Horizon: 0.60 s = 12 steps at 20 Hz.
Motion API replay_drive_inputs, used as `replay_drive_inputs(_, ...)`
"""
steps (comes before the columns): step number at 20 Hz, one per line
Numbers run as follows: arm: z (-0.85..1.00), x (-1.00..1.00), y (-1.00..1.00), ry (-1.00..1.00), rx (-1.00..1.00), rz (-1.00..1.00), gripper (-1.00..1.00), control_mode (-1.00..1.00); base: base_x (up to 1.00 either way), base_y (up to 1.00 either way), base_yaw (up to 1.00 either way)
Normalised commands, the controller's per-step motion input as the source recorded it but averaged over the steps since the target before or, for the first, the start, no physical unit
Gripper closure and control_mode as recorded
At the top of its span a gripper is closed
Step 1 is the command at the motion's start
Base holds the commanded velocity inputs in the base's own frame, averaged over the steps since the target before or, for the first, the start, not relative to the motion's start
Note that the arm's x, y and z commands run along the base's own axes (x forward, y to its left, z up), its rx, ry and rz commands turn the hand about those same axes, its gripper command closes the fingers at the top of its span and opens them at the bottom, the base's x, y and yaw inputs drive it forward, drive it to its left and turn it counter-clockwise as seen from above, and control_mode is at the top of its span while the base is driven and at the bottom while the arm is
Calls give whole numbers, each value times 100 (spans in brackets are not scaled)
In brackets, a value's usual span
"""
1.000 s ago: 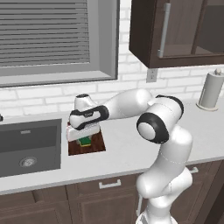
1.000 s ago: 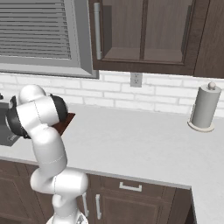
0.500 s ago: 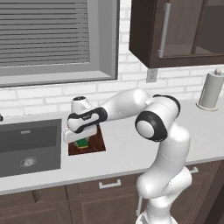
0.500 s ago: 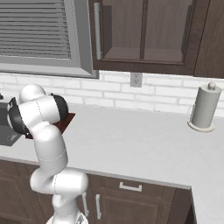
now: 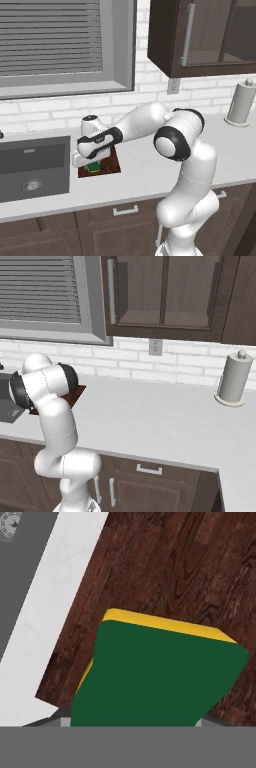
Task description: Pick up the sponge from the counter and clean the cutting board by briefly scrubbing or pressing down on the cutting board. Once finished, release the sponge.
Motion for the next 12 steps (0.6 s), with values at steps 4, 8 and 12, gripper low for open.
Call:
replay_drive_inputs(4,-10,0,18,0,-1,0,100,-100,0,0,0)
replay_drive_inputs(8,-16,7,19,0,-1,0,100,-100,0,0,0)
replay_drive_inputs(12,-7,28,17,0,-2,0,100,-100,0,0,0)
